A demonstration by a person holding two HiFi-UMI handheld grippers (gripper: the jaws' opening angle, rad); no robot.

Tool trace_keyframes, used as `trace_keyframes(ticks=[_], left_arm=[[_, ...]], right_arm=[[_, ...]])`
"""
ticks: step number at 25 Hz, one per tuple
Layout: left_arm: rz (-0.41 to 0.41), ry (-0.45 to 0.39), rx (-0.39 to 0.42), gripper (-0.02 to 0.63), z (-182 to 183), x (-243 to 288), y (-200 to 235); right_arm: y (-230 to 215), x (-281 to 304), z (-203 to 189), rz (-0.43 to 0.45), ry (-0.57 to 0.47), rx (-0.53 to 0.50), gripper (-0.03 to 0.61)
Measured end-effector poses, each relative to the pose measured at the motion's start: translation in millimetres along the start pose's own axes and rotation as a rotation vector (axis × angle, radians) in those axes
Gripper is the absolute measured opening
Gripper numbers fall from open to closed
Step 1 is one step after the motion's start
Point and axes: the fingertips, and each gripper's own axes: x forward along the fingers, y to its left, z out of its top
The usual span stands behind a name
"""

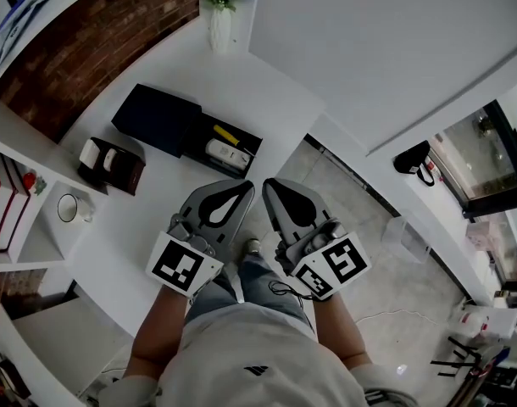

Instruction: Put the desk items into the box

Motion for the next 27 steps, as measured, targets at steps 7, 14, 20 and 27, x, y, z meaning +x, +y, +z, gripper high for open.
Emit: trace_keyframes(ticks=[7,14,20,27], left_arm=[[0.018,-0.004,-0.002,0.011,1.2,-5.6,4.0],[0.030,-0.005,-0.004,0.011,0.6,-8.8,6.5],[0.032,-0.010,-0.007,0.011,1.3,-8.2,9.1],[0.026,-0.006,-0.010,0.011,1.3,-4.0,9.5]], right_arm=[[16.2,3.3,1.9,0.045,0.004,-0.045,0.008],[20.2,6.3,1.2,0.061,0.008,-0.046,0.008],[21.9,8.8,0.3,0.067,0.013,-0.049,0.008],[18.8,10.6,0.5,0.067,0.018,-0.045,0.008]])
